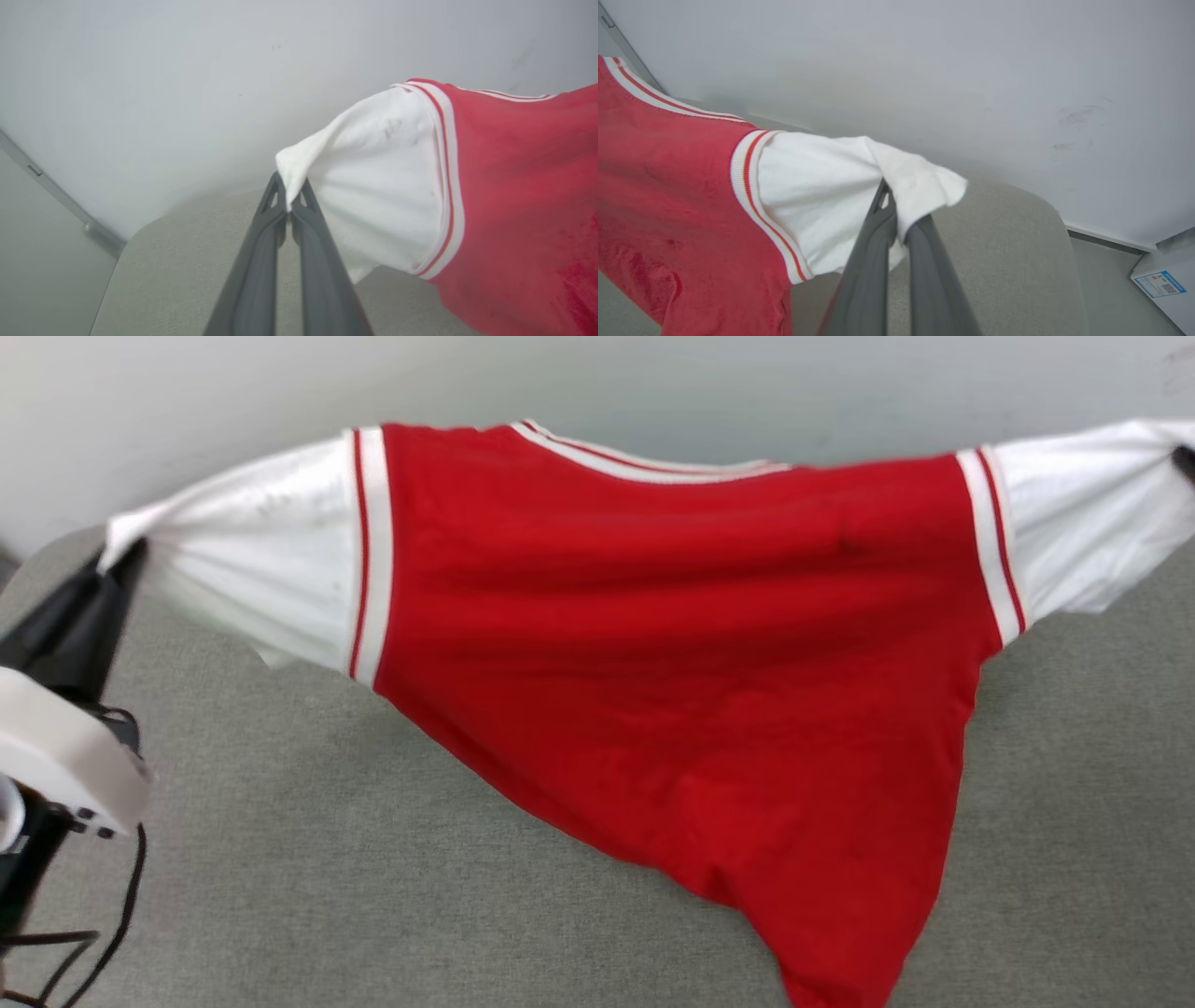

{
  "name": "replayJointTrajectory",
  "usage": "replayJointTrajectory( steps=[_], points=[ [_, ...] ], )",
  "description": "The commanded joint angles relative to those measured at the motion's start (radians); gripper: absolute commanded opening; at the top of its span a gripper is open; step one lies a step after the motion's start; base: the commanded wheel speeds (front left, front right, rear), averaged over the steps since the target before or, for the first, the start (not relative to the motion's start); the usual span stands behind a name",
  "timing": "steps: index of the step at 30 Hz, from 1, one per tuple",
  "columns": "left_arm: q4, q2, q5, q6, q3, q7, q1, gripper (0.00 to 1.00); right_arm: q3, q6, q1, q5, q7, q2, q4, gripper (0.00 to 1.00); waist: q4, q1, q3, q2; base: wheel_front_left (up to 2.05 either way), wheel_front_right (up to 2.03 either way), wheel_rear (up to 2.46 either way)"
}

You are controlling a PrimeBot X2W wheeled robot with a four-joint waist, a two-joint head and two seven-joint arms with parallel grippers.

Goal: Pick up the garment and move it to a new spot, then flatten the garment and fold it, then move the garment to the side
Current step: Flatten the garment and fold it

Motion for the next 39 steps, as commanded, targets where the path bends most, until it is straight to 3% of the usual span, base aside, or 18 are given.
replayJointTrajectory(
  steps=[1, 12, 20, 23, 24, 26, 39],
  points=[
    [-0.012, 0.006, 0.004, 0.011, 0.015, -0.01, 0.006, 0.0, -0.009, 0.0, -0.012, 0.002, -0.01, 0.003, -0.01, 0.0, -0.011, 0.0001, -0.013, 0.0, 0.0, 0.0, 0.0],
    [-0.159, 0.006, 0.01, 0.049, 0.14, -0.114, -0.054, 0.0, -0.054, 0.0, -0.128, -0.007, -0.118, 0.008, -0.051, 0.0, -0.039, 0.0001, -0.03, 0.0, 0.0, 0.0, 0.0],
    [-0.124, 0.022, -0.02, 0.036, 0.146, -0.142, -0.221, 0.0, -0.033, -0.001, -0.281, -0.034, -0.175, 0.028, 0.019, 0.0, -0.05, 0.0001, 0.043, 0.0, 0.0, 0.0, 0.0],
    [-0.058, 0.037, -0.028, 0.02, 0.128, -0.151, -0.331, 0.0, -0.01, -0.001, -0.362, -0.064, -0.211, 0.032, 0.076, 0.0, -0.052, 0.0001, 0.092, 0.0, 0.0, 0.0, 0.0],
    [0.026, 0.048, -0.021, -0.004, 0.091, -0.161, -0.457, 0.0, 0.017, -0.001, -0.46, -0.095, -0.253, 0.034, 0.142, 0.0, -0.053, 0.0001, 0.157, 0.0, 0.0, 0.0, 0.0],
    [0.082, 0.051, -0.012, -0.02, 0.06, -0.171, -0.553, 0.0, 0.035, -0.001, -0.532, -0.114, -0.28, 0.037, 0.191, 0.0, -0.051, 0.0001, 0.203, 0.0, 0.0, 0.0, 0.0],
    [0.574, -0.03, 0.107, -0.124, -0.142, -0.301, -1.223, 0.0, 0.101, -0.001, -1.032, -0.282, -0.502, 0.08, 0.595, 0.0, -0.006, 0.0001, 0.448, 0.0, 0.0, 0.0, 0.0]
  ],
)
